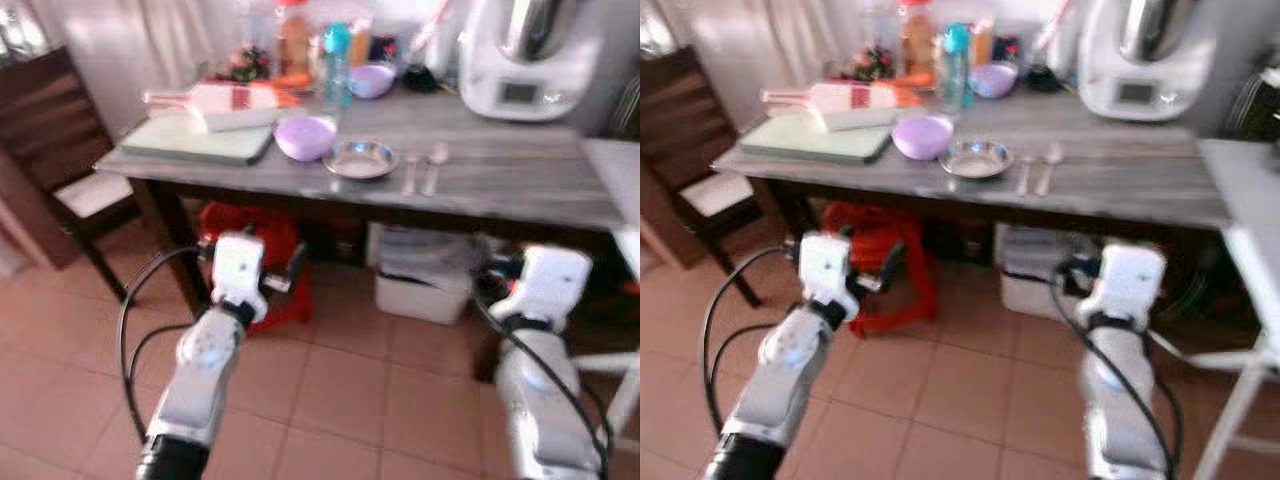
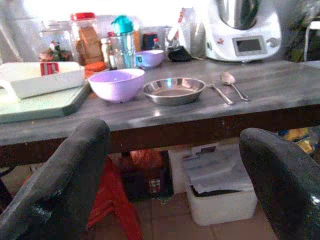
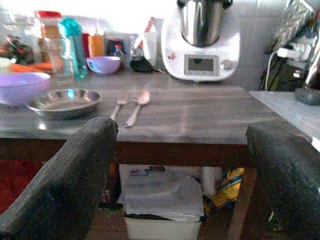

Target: Setting the table

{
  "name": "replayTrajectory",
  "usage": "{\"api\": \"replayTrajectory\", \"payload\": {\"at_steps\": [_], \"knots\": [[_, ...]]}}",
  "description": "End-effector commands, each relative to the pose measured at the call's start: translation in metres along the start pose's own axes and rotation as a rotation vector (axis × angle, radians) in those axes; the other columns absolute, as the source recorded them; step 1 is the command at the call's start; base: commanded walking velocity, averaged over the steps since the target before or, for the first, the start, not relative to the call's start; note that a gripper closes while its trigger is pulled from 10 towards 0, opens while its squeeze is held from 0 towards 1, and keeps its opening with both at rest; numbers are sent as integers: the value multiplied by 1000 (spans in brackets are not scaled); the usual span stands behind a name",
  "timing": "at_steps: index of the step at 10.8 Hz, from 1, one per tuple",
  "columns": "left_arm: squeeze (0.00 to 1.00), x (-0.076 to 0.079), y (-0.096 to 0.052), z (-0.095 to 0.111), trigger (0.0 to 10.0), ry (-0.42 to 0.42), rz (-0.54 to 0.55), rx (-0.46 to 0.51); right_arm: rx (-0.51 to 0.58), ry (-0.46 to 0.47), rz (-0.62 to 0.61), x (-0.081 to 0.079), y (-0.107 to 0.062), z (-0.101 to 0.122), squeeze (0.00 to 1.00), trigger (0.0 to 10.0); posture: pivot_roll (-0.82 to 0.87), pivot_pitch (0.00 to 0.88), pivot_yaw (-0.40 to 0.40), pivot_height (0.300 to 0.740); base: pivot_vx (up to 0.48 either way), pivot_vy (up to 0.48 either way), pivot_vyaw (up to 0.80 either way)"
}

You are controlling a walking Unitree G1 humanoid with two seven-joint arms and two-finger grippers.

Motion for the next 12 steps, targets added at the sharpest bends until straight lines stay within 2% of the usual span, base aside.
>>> {"api": "replayTrajectory", "payload": {"at_steps": [1,2,5,7,12], "knots": [[0,2,2,-1,10000,-20,-18,-9,6,-9,-10,3,2,2,0,10000,-19,0,50,740,0,0,0],[0,5,1,-3,10000,-27,-44,-19,1,-12,-10,3,1,1,0,10000,-21,0,48,740,0,0,0],[0,7,0,-6,10000,-46,-63,-29,3,-8,-4,1,2,1,0,10000,-21,0,48,740,0,0,-535],[0,11,-1,-10,10000,-57,-77,-40,1,-9,0,0,0,0,0,10000,-23,0,48,740,0,0,0],[0,13,0,-11,10000,-71,-91,-46,2,-15,8,-2,0,0,0,10000,-26,0,47,740,0,-265,0]]}}
Point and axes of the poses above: a point about 5 cm out from each wrist's last joint towards the gripper, its own y axis pointing out of the wrist towards the gripper, its own z axis along the axis of the wrist's last joint, x = y × z, the point moved 6 cm from there along y, pointing out of the wrist towards the gripper, and after that the axes turned 10 degrees about -y, right-handed, at the moved point
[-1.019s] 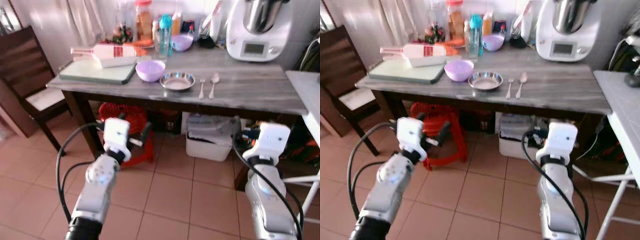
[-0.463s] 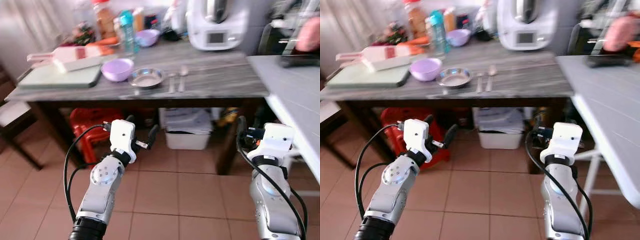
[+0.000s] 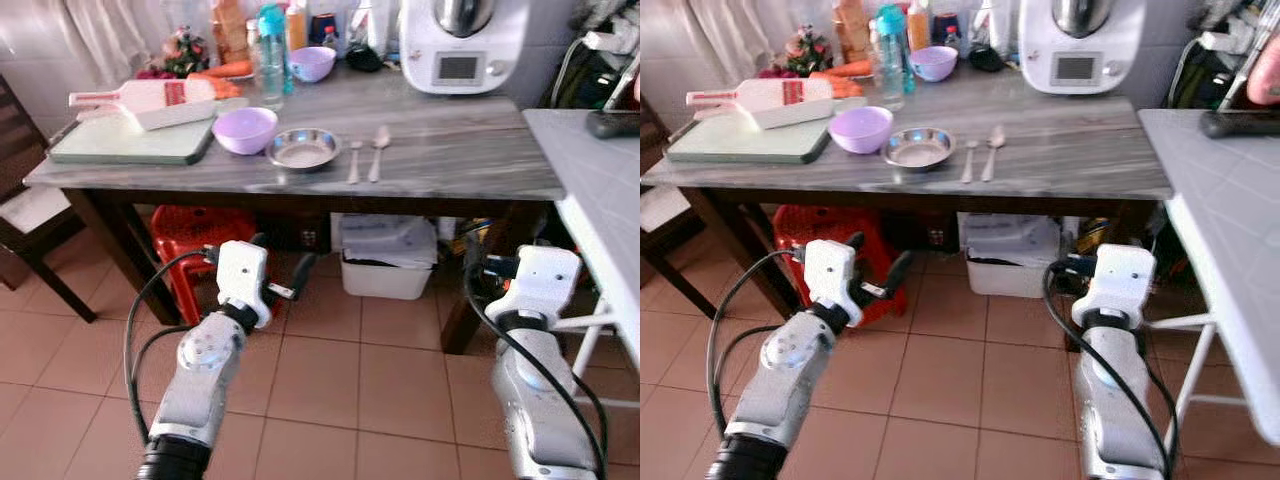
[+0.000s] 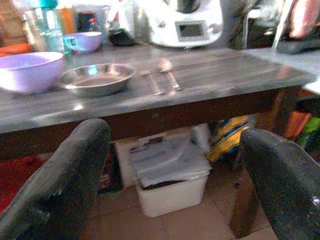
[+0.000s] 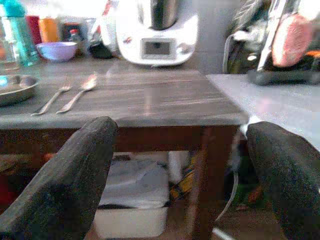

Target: Setting the table

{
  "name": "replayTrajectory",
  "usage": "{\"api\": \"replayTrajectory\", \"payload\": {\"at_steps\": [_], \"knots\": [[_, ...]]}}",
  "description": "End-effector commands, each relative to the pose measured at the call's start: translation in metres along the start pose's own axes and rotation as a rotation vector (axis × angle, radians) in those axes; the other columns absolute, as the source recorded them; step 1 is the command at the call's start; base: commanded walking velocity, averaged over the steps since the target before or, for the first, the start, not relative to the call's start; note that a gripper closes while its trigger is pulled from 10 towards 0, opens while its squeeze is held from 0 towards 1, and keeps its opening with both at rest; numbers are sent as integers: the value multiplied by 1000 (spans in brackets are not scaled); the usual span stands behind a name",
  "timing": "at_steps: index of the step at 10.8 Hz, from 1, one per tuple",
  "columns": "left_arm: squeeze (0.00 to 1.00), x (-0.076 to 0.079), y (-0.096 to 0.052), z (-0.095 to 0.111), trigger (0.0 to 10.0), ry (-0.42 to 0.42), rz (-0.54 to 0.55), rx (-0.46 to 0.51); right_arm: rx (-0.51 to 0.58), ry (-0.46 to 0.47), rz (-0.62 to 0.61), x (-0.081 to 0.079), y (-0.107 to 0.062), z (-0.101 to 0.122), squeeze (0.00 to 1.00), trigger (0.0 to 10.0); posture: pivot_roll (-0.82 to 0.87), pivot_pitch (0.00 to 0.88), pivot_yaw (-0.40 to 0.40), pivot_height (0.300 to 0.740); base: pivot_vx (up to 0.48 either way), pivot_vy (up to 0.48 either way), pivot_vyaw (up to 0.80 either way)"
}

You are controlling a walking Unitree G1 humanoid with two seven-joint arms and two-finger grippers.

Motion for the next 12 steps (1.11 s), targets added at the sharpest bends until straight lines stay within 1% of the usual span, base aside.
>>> {"api": "replayTrajectory", "payload": {"at_steps": [1,3,9,11,12], "knots": [[0,-5,-1,0,10000,4,2,-13,7,8,10,-5,0,3,0,10000,-26,0,47,740,0,-274,0],[0,-2,0,-1,10000,-10,-17,-17,5,7,9,-5,0,2,0,10000,-26,0,48,740,0,-287,0],[0,0,2,-1,10000,-9,-41,-25,3,14,4,-6,1,1,0,10000,-25,0,56,740,0,-311,0],[0,2,2,-2,10000,-7,-53,-37,2,16,2,-6,1,1,0,10000,-24,0,58,740,0,-309,-522],[0,1,0,-9,10000,8,-56,-70,-5,18,5,-7,-1,-2,0,10000,-22,0,58,740,0,-307,-494]]}}
Point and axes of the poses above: a point about 5 cm out from each wrist's last joint towards the gripper, its own y axis pointing out of the wrist towards the gripper, its own z axis along the axis of the wrist's last joint, x = y × z, the point moved 6 cm from there along y, pointing out of the wrist towards the gripper, and after that the axes turned 10 degrees about -y, right-handed, at the moved point
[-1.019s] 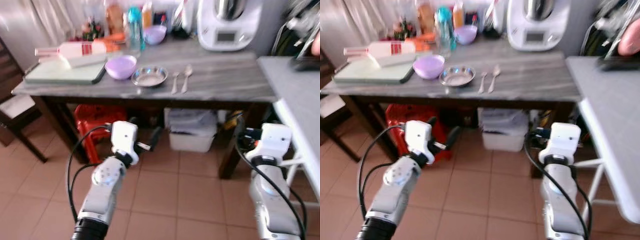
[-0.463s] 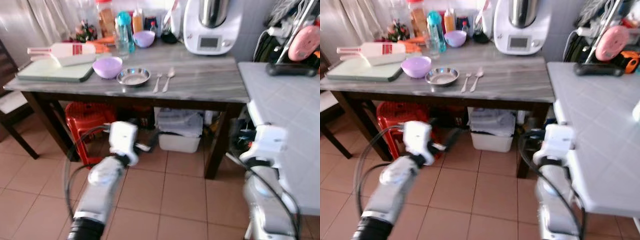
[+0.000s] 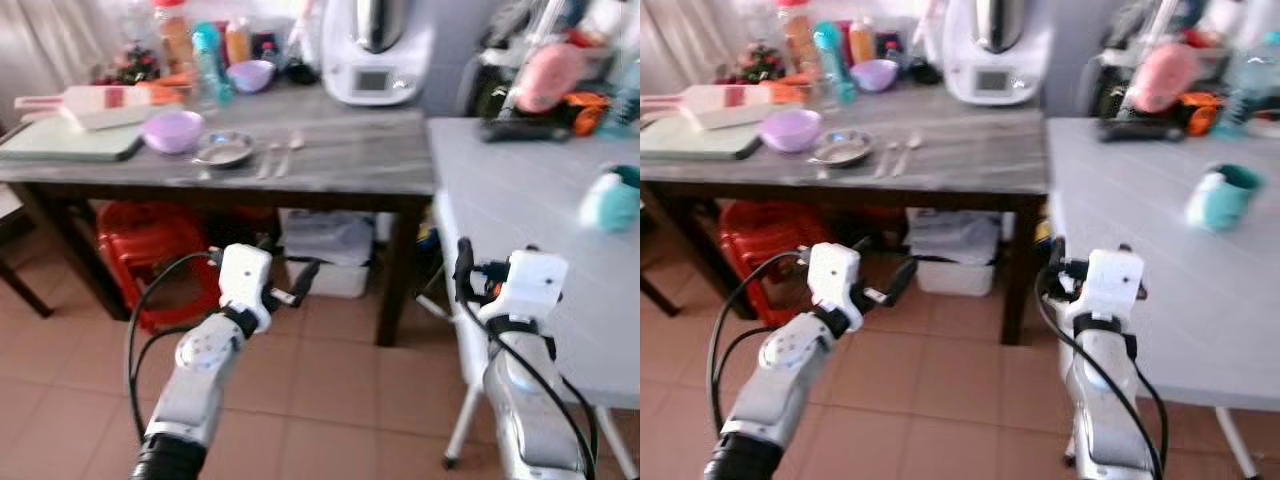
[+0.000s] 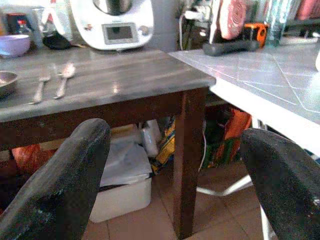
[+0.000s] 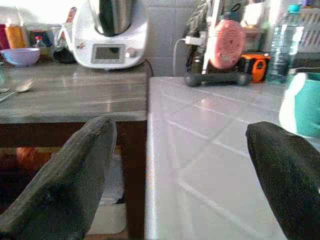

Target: Setting the table

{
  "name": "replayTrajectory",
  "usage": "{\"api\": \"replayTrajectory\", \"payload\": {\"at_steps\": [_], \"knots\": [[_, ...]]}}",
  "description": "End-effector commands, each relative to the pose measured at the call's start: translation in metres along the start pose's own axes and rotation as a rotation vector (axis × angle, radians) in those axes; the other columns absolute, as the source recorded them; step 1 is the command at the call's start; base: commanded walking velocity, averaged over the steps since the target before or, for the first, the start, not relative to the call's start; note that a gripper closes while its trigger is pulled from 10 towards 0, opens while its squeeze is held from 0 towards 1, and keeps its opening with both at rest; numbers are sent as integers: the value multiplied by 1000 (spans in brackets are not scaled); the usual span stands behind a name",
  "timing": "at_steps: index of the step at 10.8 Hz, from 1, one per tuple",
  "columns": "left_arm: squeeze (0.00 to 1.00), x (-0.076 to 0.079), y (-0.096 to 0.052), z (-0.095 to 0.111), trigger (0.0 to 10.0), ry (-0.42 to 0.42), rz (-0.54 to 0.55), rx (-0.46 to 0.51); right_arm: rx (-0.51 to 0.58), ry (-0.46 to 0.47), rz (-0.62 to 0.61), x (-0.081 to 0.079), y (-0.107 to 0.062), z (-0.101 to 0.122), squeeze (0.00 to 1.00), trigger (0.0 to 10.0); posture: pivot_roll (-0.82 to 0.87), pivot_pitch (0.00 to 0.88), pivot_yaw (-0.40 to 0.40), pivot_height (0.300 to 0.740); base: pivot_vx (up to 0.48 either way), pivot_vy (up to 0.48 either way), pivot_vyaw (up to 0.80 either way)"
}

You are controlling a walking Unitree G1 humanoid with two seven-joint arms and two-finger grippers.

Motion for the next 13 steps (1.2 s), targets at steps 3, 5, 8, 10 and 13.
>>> {"api": "replayTrajectory", "payload": {"at_steps": [3,5,8,10,13], "knots": [[0,-33,-17,-19,10000,79,148,-62,-34,3,-12,4,-11,-15,0,10000,-4,0,67,740,0,-291,0],[0,-61,-34,-27,10000,113,290,-80,-65,16,-13,0,-20,-27,0,10000,7,0,78,740,0,-292,0],[0,-64,-38,-32,10000,126,321,-91,-75,16,-24,1,-26,-32,0,10000,8,0,87,740,0,-292,0],[0,-55,-33,-28,10000,83,278,-56,-73,11,-26,3,-25,-31,0,10000,4,0,84,740,0,0,0],[0,-43,-32,-29,10000,24,201,-60,-75,7,-19,1,-24,-32,0,10000,15,0,78,740,0,0,0]]}}
Point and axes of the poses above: a point about 5 cm out from each wrist's last joint towards the gripper, its own y axis pointing out of the wrist towards the gripper, its own z axis along the axis of the wrist's last joint, x = y × z, the point moved 6 cm from there along y, pointing out of the wrist towards the gripper, and after that the axes turned 10 degrees about -y, right-handed, at the moved point
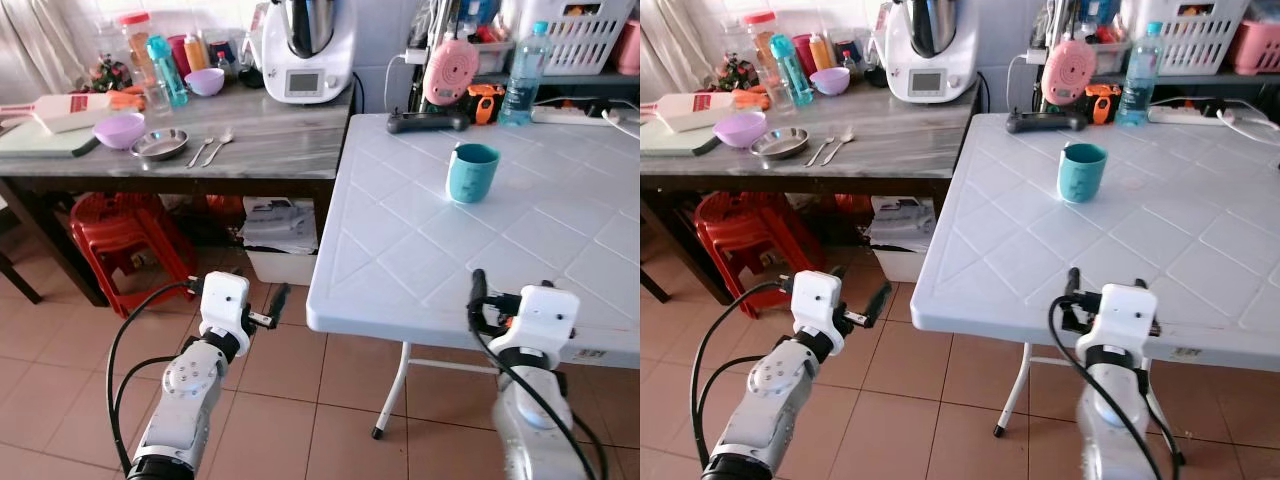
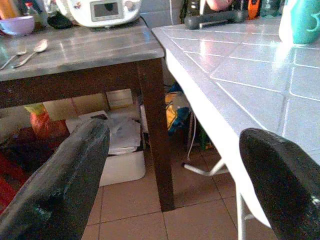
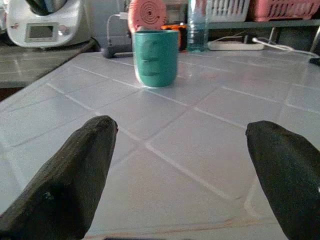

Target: Setting the table

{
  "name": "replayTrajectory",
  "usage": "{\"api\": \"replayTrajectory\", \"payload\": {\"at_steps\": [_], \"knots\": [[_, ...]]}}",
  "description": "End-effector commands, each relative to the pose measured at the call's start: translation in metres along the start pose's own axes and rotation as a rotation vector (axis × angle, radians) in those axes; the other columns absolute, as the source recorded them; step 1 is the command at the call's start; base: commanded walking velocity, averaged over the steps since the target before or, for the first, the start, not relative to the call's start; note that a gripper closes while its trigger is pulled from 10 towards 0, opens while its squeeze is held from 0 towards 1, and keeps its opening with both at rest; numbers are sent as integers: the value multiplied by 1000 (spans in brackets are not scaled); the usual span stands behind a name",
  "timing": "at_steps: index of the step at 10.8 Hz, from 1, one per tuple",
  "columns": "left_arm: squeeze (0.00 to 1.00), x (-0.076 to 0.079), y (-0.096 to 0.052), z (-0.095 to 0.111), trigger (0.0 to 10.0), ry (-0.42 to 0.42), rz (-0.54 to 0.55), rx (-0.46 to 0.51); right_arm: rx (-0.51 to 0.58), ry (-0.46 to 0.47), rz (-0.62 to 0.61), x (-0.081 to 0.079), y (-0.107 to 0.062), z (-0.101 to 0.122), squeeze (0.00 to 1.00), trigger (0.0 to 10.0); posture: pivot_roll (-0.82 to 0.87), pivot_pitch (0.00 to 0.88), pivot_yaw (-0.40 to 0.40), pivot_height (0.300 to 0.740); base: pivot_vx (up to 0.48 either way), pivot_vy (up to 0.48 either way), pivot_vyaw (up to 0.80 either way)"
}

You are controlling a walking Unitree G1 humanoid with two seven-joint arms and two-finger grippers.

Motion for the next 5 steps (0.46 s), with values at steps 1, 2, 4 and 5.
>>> {"api": "replayTrajectory", "payload": {"at_steps": [1,2,4,5], "knots": [[0,-8,-4,3,10000,5,11,1,7,7,29,-10,0,2,0,10000,29,0,78,740,0,0,0],[0,-7,-5,3,10000,1,3,-1,-1,11,36,-14,-3,0,0,10000,40,7,76,740,0,0,0],[0,-7,-9,3,10000,-2,-4,-11,-16,17,52,-20,-7,-4,0,10000,45,19,73,740,0,0,0],[0,-6,-11,3,10000,-15,-12,-12,-20,16,53,-19,-8,-5,0,10000,49,26,70,740,0,0,0]]}}
Point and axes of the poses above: a point about 5 cm out from each wrist's last joint towards the gripper, its own y axis pointing out of the wrist towards the gripper, its own z axis along the axis of the wrist's last joint, x = y × z, the point moved 6 cm from there along y, pointing out of the wrist towards the gripper, and after that the axes turned 10 degrees about -y, right-handed, at the moved point
